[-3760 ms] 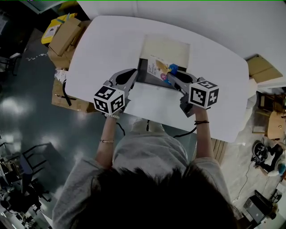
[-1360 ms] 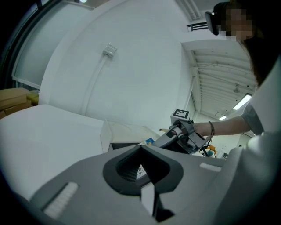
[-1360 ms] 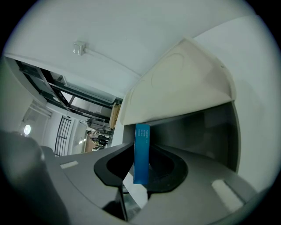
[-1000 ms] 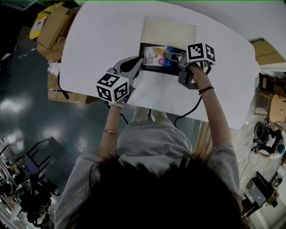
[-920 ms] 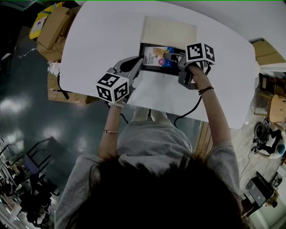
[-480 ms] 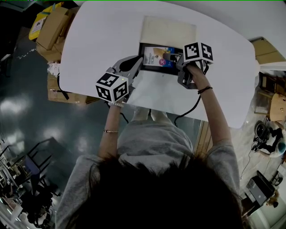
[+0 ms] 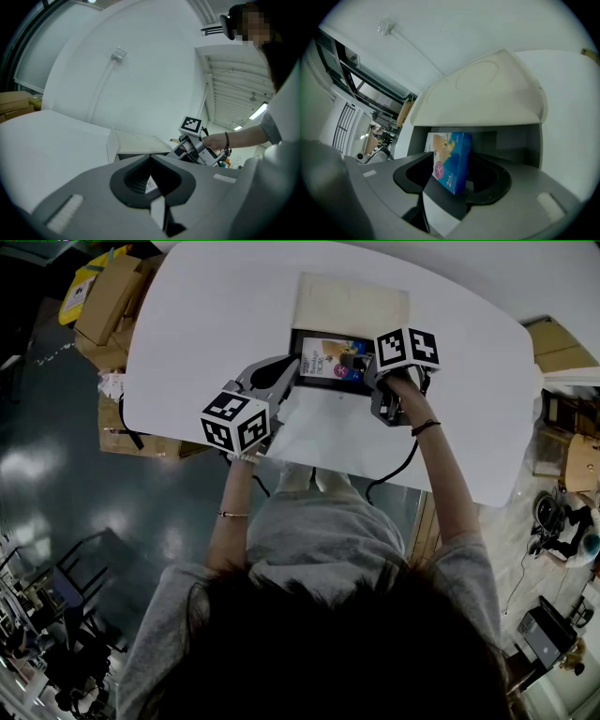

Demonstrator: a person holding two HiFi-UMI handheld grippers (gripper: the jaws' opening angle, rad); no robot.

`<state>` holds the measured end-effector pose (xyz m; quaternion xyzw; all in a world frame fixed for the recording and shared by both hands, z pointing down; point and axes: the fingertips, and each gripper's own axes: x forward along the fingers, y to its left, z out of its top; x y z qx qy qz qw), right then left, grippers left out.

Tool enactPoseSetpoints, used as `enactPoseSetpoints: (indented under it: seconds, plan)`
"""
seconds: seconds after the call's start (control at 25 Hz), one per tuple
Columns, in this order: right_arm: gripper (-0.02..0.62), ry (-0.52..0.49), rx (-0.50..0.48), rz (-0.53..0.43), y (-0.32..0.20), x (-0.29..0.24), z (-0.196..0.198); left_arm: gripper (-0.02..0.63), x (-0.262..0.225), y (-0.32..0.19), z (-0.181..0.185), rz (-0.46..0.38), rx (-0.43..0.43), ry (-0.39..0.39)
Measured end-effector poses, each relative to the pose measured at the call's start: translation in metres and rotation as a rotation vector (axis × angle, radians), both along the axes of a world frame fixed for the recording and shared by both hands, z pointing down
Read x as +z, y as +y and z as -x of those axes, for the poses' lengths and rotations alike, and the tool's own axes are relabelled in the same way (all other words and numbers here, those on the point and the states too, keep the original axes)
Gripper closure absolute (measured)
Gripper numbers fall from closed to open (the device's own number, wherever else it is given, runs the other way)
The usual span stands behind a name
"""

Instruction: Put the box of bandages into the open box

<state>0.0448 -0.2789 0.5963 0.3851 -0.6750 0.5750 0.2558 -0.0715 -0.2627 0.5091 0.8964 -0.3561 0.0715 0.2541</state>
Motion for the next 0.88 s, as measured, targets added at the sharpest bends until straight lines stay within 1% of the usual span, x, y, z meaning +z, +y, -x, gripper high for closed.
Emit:
enactPoseSetpoints:
  seconds: [0.32,0.68,0.88]
  plan:
    - [0.316,0.080,-0.040,-0.010,0.0004,0.0062,0.0036,0.612,0.0015,0.0014,0.0011,0.002,-0.001,0.001]
    - [0.290,0.136,-0.049,-0.019,0.0003,0.0088,0.0041,0.612,0.0029,0.0039,-0.0006,0.004,0.000,-0.001]
    - [0.287,0.164,-0.063,-0.037,-0.0010,0.0088,0.0048,0.612,0.0028,0.0034,-0.0013,0.003,0.000,0.001]
